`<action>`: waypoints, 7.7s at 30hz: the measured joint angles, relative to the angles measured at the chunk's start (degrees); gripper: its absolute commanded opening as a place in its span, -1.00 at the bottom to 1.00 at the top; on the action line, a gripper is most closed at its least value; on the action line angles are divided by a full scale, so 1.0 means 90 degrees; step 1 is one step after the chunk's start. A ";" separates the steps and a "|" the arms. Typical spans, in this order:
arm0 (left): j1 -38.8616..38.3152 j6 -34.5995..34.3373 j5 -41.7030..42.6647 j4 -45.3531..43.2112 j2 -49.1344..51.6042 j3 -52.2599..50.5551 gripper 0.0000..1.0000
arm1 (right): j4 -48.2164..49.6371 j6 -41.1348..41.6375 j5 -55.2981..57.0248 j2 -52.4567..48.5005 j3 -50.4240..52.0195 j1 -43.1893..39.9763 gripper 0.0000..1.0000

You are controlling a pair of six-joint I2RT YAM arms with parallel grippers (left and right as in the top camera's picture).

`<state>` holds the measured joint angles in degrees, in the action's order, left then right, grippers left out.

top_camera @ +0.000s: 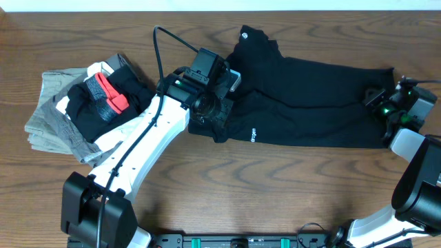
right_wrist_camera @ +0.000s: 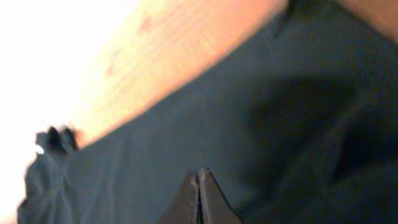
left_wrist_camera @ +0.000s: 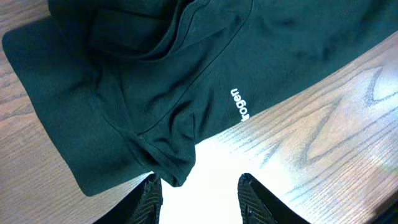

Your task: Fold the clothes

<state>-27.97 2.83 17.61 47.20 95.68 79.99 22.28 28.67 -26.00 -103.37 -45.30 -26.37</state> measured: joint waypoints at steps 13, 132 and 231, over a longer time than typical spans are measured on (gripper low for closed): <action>-0.0160 0.0104 0.0005 -0.0121 0.0007 0.0000 -0.07 | -0.2210 -0.0289 -0.1443 0.0797 -0.0007 -0.0294 -0.96; 0.0585 0.0809 -0.0274 -0.2137 0.5974 0.5666 0.54 | -0.8570 -0.1916 0.0277 0.1804 -0.2115 -0.0753 -0.14; 0.0177 0.0862 -0.0041 0.1525 0.4061 0.5736 -0.86 | -0.4367 -0.1392 -0.0374 -0.0690 -0.3215 -0.1151 -0.98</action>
<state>-26.37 10.59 17.23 60.93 132.22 131.61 -17.02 16.14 -29.36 -109.58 -74.24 -36.73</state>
